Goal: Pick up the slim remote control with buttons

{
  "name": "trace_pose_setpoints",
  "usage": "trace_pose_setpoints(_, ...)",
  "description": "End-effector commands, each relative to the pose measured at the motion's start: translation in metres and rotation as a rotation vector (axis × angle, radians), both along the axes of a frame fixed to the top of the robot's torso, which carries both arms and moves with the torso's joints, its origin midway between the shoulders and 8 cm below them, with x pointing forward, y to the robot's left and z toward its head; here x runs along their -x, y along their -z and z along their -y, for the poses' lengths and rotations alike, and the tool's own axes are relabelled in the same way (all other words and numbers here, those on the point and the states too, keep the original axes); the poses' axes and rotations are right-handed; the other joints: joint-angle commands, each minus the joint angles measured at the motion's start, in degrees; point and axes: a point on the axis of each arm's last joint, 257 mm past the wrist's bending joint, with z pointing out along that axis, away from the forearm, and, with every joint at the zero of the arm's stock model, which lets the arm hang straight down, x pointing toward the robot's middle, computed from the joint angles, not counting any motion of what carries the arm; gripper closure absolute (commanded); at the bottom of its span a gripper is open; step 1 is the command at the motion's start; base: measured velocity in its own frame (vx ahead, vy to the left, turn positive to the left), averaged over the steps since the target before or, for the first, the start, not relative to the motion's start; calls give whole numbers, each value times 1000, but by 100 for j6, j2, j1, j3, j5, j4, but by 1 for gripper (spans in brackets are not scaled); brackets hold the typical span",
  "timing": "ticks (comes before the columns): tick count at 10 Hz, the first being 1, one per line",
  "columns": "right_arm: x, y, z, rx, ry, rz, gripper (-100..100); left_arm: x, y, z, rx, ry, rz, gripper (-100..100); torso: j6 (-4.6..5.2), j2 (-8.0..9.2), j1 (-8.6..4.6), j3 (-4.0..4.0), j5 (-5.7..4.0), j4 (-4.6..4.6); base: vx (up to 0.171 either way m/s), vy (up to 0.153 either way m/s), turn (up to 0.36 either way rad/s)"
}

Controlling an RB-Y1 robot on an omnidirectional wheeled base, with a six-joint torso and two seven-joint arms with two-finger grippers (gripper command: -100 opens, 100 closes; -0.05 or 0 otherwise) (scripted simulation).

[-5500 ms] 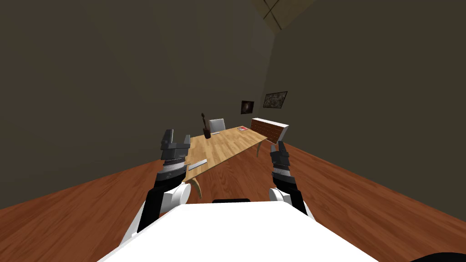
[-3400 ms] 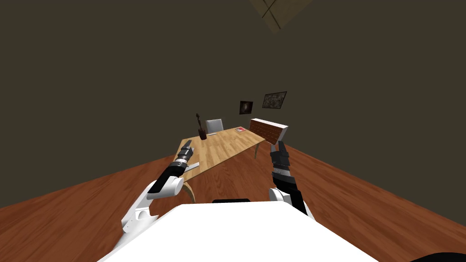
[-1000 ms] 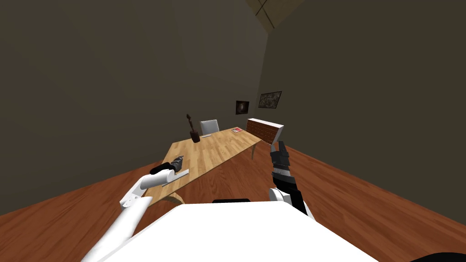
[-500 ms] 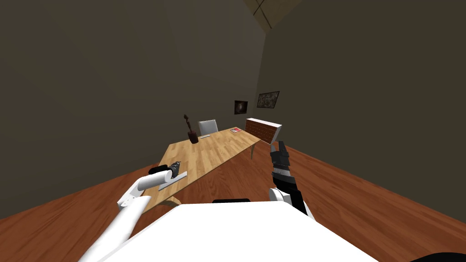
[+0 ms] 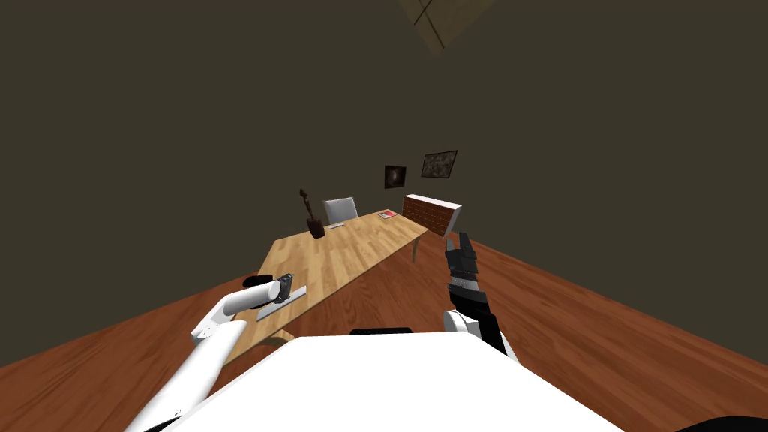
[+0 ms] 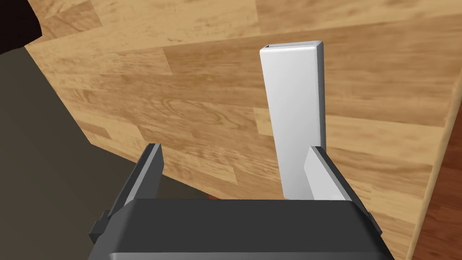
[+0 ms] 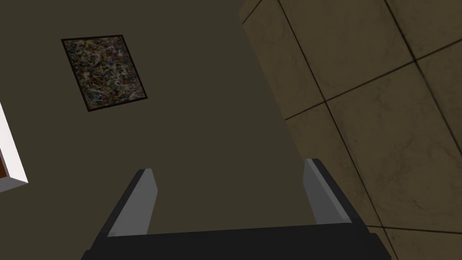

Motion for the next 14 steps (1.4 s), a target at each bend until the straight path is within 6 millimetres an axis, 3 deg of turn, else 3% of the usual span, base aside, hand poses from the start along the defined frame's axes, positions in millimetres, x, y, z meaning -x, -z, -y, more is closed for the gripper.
trace_pose_setpoints(1,0,0,0,0,0,0,0,10,11,-4,34,-26,-46,-100,0,0,0,0,0,0,5,27,-78)
trace_pose_setpoints(5,0,0,0,0,0,0,0,39,39,-9,112,-88,-149,-100,0,-2,7,-1,1,0,14,38,-73)
trace_pose_setpoints(14,0,0,0,0,0,0,0,103,78,-1,311,-219,-366,-100,1,0,11,0,2,0,11,58,-80)
